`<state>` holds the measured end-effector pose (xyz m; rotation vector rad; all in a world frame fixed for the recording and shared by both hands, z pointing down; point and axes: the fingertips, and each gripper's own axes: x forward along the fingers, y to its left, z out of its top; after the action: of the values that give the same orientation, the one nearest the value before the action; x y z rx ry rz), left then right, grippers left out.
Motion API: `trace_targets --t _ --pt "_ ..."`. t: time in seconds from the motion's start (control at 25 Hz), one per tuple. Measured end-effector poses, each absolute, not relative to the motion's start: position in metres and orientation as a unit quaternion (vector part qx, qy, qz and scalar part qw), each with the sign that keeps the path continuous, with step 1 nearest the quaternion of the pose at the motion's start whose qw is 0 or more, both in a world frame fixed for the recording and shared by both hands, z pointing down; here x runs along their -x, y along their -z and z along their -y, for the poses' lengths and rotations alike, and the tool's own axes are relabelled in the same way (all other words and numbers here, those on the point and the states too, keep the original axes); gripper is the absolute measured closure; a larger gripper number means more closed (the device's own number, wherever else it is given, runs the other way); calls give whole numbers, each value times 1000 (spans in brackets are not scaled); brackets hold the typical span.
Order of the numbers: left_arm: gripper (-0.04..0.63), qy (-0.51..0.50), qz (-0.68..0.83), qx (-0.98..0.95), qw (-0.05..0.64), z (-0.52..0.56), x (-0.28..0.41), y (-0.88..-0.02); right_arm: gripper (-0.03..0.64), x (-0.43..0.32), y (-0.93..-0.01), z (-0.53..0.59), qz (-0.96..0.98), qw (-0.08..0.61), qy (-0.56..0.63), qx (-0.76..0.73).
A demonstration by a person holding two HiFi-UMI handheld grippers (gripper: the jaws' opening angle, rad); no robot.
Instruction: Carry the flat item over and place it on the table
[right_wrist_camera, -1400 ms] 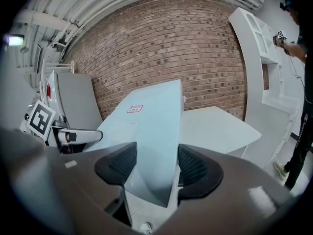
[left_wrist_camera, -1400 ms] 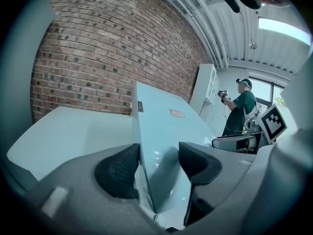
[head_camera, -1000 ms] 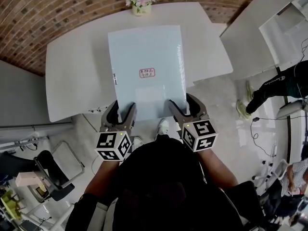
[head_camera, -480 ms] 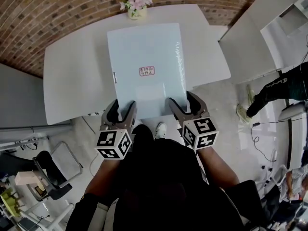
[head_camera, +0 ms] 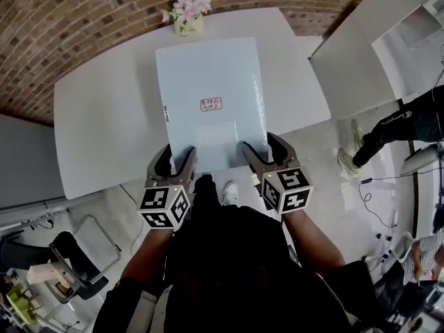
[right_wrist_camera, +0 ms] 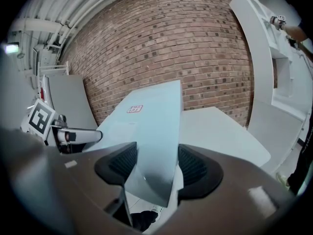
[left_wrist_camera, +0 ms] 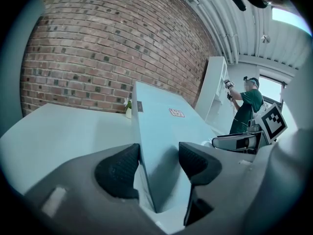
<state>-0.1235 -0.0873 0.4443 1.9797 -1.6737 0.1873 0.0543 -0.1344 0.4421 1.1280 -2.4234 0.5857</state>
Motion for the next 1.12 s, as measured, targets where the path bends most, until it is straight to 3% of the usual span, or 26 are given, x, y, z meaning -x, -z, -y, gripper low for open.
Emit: trace_targets --t 1.12 --pt "322 -142 545 -759 325 254 120 -520 345 -61 -517 279 804 259 -283 -455"
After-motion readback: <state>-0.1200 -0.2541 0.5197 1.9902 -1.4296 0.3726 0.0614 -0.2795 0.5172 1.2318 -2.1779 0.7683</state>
